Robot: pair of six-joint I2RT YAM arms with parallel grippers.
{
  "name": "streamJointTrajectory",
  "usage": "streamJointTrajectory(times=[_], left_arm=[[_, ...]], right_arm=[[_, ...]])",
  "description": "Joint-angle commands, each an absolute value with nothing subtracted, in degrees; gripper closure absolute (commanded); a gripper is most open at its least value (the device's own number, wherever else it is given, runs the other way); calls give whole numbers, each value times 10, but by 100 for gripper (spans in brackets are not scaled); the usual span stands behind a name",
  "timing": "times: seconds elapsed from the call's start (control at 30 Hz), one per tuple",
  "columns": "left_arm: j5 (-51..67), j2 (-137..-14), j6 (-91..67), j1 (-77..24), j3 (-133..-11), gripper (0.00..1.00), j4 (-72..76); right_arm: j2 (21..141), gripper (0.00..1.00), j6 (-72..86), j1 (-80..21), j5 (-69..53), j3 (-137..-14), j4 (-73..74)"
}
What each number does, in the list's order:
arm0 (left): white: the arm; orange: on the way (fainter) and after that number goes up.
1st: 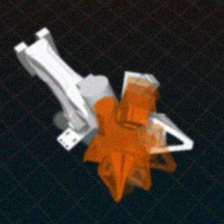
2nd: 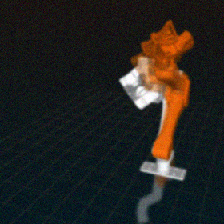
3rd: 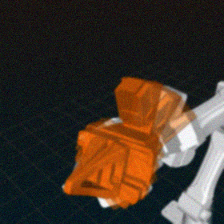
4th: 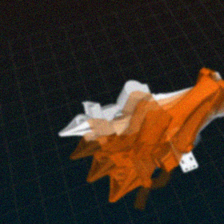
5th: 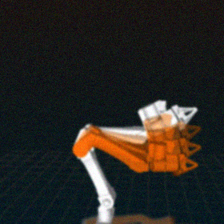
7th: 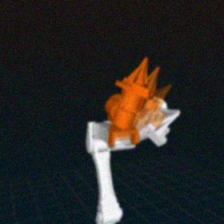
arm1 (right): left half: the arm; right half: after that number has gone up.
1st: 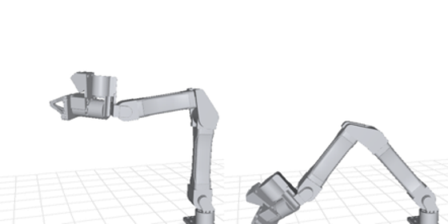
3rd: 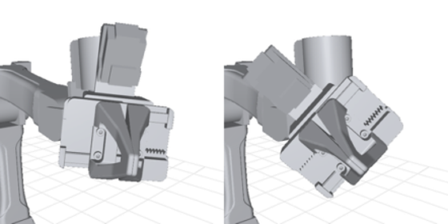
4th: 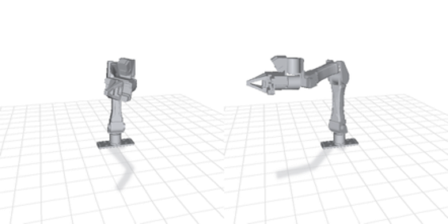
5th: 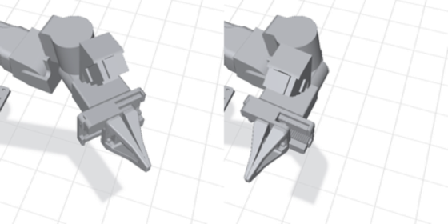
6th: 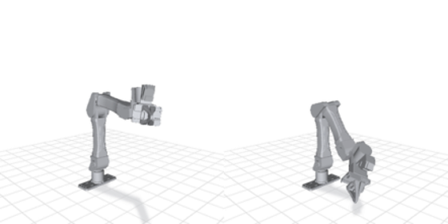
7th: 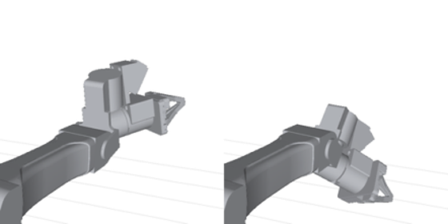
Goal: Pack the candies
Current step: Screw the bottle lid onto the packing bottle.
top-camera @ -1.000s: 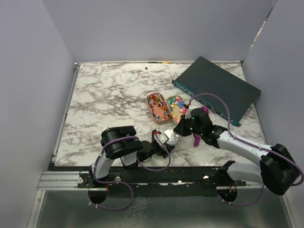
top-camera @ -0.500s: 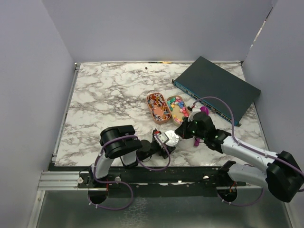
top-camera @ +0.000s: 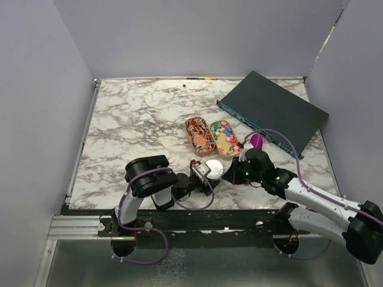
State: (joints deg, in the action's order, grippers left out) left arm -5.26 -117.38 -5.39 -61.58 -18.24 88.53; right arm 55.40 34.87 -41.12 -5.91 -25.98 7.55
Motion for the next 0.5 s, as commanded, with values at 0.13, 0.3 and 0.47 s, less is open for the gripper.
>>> streamJointTrajectory(times=[0.13,0.3,0.47], left_arm=[[-147,-1216,-123,-576,-153,64,882],[-150,-1209,-126,-576,-154,63,874],[-148,-1202,-131,-576,-154,58,864]], right_arm=[[518,96,372,-441,-111,-274,265],[495,93,374,-441,-73,-296,286],[493,83,374,-441,-57,-301,290]])
